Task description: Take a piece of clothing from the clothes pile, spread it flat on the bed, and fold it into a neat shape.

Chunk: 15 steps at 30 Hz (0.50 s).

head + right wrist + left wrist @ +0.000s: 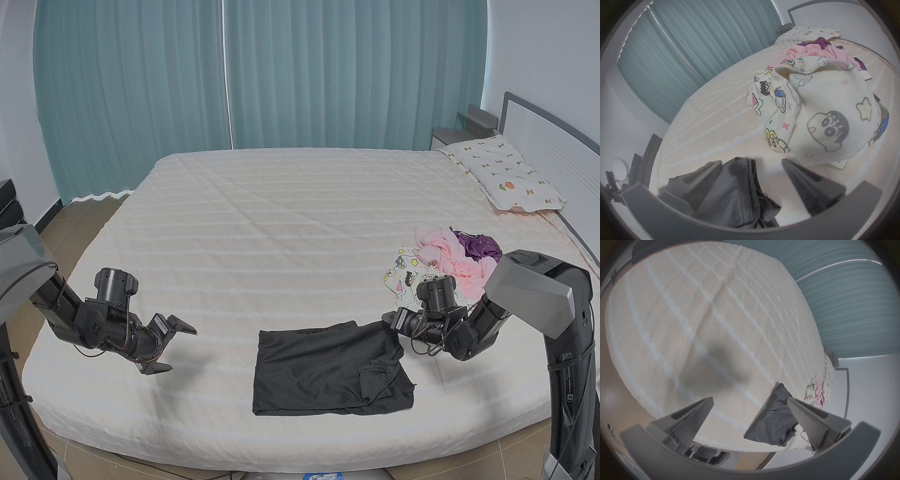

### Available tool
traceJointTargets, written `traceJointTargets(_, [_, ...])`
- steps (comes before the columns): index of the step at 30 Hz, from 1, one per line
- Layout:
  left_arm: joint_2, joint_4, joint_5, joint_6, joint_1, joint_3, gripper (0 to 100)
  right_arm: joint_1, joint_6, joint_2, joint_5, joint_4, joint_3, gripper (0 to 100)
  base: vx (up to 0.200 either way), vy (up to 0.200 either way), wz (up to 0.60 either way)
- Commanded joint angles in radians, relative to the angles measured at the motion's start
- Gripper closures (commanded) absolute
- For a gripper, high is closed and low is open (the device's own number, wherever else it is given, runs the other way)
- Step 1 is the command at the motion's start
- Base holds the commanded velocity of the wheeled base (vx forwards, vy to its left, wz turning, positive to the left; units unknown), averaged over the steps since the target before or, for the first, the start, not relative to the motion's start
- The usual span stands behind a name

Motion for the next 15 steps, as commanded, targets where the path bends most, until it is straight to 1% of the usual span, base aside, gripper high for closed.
traceJointTargets(1, [0.005,0.000,0.000,0.001,0.000,-0.001,0,0.033,-0.001,-0.128,0.019,-0.002,0.114,0,0.000,0.000,0.00])
traceJointTargets(2, [0.005,0.000,0.000,0.001,0.000,0.001,0,0.050,-0.003,-0.143,0.030,-0.010,0.139,0,0.000,0.000,0.00])
traceJointTargets(3, [0.005,0.000,0.000,0.001,0.000,0.001,0,0.050,-0.003,-0.143,0.030,-0.010,0.139,0,0.000,0.000,0.00])
traceJointTargets(4, [0.005,0.000,0.000,0.001,0.000,0.001,0,0.076,-0.013,-0.163,0.060,-0.029,0.177,0,0.000,0.000,0.00])
traceJointTargets(5, [0.005,0.000,0.000,0.001,0.000,0.001,0,0.076,-0.013,-0.163,0.060,-0.029,0.177,0,0.000,0.000,0.00])
traceJointTargets(6, [0.005,0.000,0.000,0.001,0.000,0.001,0,0.111,-0.019,-0.172,0.100,-0.056,0.206,0,0.000,0.000,0.00])
traceJointTargets(10, [0.005,0.000,0.000,0.001,0.000,0.001,0,0.148,-0.059,-0.157,0.125,-0.061,0.208,0,0.000,0.000,0.00])
traceJointTargets(11, [0.005,0.000,0.001,0.001,-0.002,0.001,0,0.163,-0.115,-0.131,0.131,-0.062,0.203,0,0.000,0.000,0.00])
traceJointTargets(15, [0.006,0.000,0.001,0.001,-0.002,0.001,0,0.175,-0.207,-0.088,0.135,-0.064,0.198,0,0.000,0.000,0.00])
